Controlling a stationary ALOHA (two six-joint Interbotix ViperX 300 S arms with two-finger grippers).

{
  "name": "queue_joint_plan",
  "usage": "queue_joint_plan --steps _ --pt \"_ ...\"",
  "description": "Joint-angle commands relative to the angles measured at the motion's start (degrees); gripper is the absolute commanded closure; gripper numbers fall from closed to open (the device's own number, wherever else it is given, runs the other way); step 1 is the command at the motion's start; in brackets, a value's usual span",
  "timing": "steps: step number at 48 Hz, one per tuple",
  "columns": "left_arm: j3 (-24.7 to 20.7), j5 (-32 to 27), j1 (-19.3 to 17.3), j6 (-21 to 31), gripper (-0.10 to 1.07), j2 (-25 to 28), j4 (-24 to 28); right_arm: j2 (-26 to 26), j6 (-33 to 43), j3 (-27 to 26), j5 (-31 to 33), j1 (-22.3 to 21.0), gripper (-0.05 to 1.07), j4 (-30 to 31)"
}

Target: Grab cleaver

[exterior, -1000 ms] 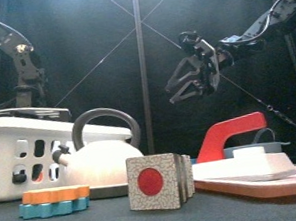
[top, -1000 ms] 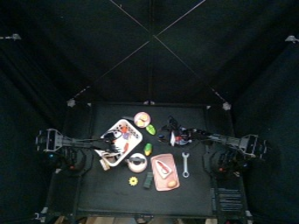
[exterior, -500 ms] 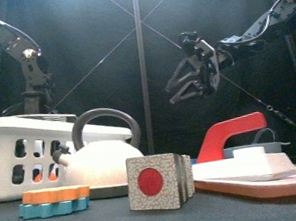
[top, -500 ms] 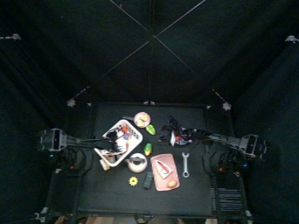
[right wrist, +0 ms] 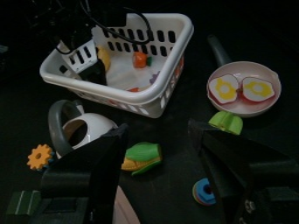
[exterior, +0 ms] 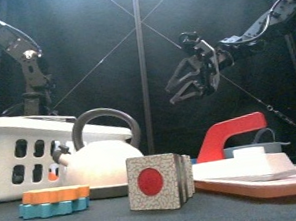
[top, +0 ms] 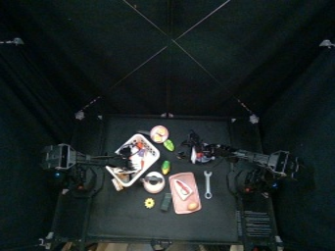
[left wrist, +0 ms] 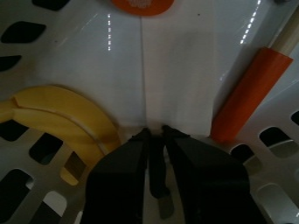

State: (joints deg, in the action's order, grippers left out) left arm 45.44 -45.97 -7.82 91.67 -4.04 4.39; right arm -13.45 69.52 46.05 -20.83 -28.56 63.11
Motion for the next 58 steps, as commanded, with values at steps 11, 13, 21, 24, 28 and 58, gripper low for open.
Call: queue_joint_plan --steps 11,13,21,24,28,58 --pt "-0.8 -0.1 0.1 0.4 0.38 -3.1 0.5 -0.8 0.0 -0.9 -0.3 -0.3 0.12 -0.1" --pt "-0.8 -0.2 0.1 0.2 0.38 -3.4 0.9 -0.8 -0.1 -0.9 -0.3 -0.4 0.12 -0.1" --pt "-1.1 -0.2 -0.3 0.0 0.38 -5.3 2.5 -0.8 -0.1 -0.8 -0.3 -0.4 0.12 -0.1" --pt "-1.3 -0.3 -0.4 -0.2 0.38 -6.3 3.9 -0.8 0.0 -0.9 -0.3 -0.4 0.12 -0.1" --pt "-1.5 -0.4 -0.4 -0.2 0.38 -8.3 5.5 -0.8 0.0 -0.7 -0.3 -0.4 0.12 -0.1" --pt "2.0 1.4 3.8 -0.4 0.29 -10.5 7.0 -2.2 0.1 0.9 -0.2 -0.6 0.12 -0.3"
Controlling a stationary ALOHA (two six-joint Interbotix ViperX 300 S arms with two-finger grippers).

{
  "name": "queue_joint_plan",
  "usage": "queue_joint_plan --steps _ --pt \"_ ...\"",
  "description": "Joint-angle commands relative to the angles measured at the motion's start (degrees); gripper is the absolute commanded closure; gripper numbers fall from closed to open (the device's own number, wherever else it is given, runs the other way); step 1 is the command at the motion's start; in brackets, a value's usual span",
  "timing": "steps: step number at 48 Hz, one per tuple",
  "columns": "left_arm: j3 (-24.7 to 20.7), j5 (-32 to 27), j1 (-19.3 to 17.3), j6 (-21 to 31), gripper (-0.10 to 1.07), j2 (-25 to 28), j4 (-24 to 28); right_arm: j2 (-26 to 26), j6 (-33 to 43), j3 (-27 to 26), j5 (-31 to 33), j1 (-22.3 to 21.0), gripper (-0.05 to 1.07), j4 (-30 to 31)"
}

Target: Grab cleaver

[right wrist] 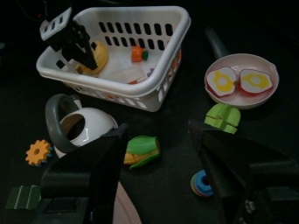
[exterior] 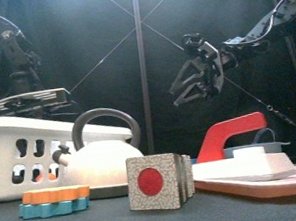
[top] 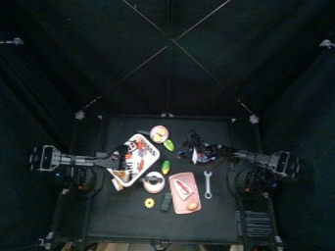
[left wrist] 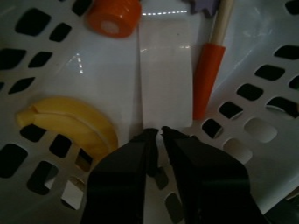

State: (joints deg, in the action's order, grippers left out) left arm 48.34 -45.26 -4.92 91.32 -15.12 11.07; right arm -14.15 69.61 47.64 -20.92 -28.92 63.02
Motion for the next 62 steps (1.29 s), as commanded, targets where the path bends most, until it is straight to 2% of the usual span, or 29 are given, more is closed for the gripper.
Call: queue_joint_plan --steps 1,11,30,39,52,62 --pt "-0.9 0.9 1.0 -0.1 0.28 0.9 0.4 -1.5 0.0 -0.7 -0.2 -0.3 0.12 -0.2" --pt "-0.9 1.9 1.3 -0.2 0.16 2.8 0.4 -1.5 -0.1 -0.6 -0.2 -0.4 0.12 0.0" --pt "-0.4 1.8 1.3 -0.4 0.16 4.8 0.4 -1.3 -0.1 -0.6 -0.2 -0.7 0.12 0.0" --pt "-0.3 1.4 1.3 -3.9 0.16 6.0 -0.4 -1.4 -0.1 -0.6 -0.2 -0.8 0.12 0.0" --pt "-1.8 1.1 0.9 -11.8 0.16 9.1 -3.3 -1.2 -0.1 -0.5 -0.2 -1.0 0.12 0.0" --pt "-1.8 0.4 0.8 -12.8 0.17 9.8 -3.5 -1.2 -0.1 -0.6 -0.1 -1.0 0.12 0.0"
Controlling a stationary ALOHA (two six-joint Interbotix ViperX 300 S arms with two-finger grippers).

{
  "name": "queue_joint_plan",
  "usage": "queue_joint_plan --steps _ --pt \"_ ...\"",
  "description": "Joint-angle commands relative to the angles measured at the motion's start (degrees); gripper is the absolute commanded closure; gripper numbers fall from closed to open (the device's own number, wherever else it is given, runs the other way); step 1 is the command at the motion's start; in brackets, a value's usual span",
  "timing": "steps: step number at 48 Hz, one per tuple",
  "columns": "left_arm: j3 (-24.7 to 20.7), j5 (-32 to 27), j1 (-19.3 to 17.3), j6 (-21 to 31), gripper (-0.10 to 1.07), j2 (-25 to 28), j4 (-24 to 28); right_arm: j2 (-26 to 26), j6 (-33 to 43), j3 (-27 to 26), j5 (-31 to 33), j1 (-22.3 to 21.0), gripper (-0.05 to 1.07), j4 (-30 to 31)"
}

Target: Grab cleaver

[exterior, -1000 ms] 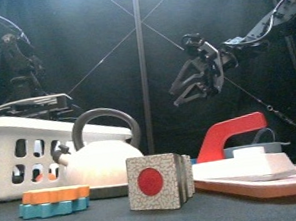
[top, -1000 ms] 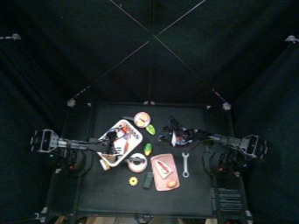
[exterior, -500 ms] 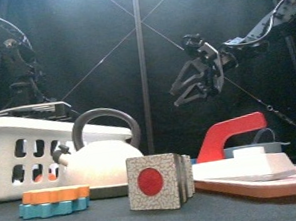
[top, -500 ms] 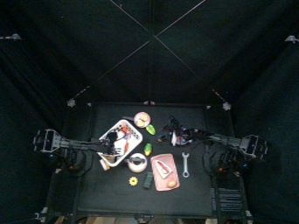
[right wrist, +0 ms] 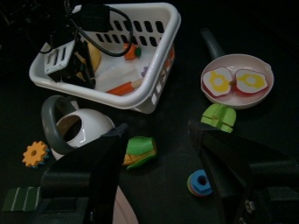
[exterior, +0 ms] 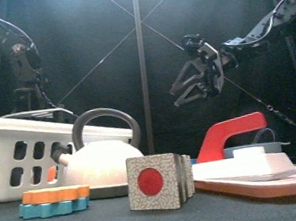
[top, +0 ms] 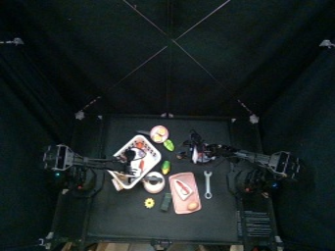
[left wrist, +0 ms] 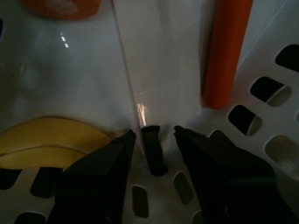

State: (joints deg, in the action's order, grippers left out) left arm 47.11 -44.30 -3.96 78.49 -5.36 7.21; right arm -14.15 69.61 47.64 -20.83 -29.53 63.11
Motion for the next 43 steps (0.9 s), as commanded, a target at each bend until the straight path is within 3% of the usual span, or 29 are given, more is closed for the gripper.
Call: queue_joint_plan --steps 1,43 --pt "-0.5 -0.7 -0.2 0.0 0.17 0.0 0.5 -1.1 -0.1 -0.6 -0.2 -0.4 0.12 -0.1" --pt "-0.1 -1.4 -0.7 -0.2 0.19 0.9 1.9 -1.1 -0.1 -0.5 -0.3 -0.6 0.12 -0.1"
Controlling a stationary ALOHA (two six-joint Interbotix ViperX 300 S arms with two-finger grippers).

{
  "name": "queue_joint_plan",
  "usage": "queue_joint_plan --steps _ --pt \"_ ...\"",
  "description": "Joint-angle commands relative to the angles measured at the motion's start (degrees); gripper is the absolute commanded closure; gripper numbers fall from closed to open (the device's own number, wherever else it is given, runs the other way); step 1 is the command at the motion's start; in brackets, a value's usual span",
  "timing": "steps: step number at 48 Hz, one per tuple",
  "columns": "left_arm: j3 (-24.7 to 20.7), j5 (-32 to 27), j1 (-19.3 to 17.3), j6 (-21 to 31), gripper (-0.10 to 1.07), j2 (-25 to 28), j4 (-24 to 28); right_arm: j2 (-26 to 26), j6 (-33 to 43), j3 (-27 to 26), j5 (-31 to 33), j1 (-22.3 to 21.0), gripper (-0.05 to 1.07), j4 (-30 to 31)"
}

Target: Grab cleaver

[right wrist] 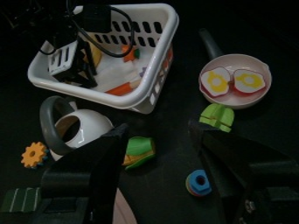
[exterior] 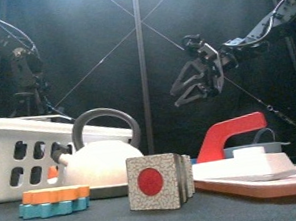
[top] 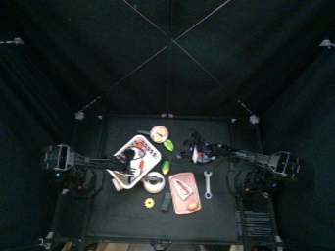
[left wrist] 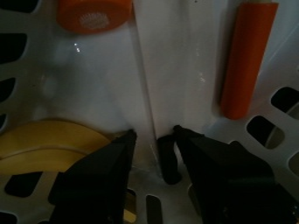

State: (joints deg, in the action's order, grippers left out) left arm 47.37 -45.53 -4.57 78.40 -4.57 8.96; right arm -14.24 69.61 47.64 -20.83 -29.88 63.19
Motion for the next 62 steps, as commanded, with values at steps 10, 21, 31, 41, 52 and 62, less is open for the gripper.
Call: queue_joint_plan --steps 10,21,31,41,52,62 --pt "-0.4 -0.4 -0.1 -0.1 0.29 0.2 0.2 -1.1 -0.1 -0.5 -0.3 -0.4 0.12 -0.2" --pt "-1.1 -0.4 -0.1 0.0 0.39 0.1 0.4 -1.1 -0.1 -0.5 -0.3 -0.4 0.12 -0.2" --pt "-2.6 -1.6 -0.1 -0.1 0.42 0.1 1.8 -1.0 -0.1 -0.5 -0.3 -0.4 0.12 -0.2" --pt "-4.0 -3.5 -0.2 -0.1 0.44 -0.2 2.7 -1.0 -0.1 -0.5 -0.3 -0.4 0.12 -0.2" --pt "-4.1 -3.5 -0.1 -0.1 0.44 -1.1 2.8 -1.0 -0.1 -0.5 -0.3 -0.4 0.12 -0.2" --pt "-4.6 -4.3 -0.2 0.0 0.44 -3.5 4.4 -1.0 -0.1 -0.5 -0.3 -0.4 0.12 -0.2"
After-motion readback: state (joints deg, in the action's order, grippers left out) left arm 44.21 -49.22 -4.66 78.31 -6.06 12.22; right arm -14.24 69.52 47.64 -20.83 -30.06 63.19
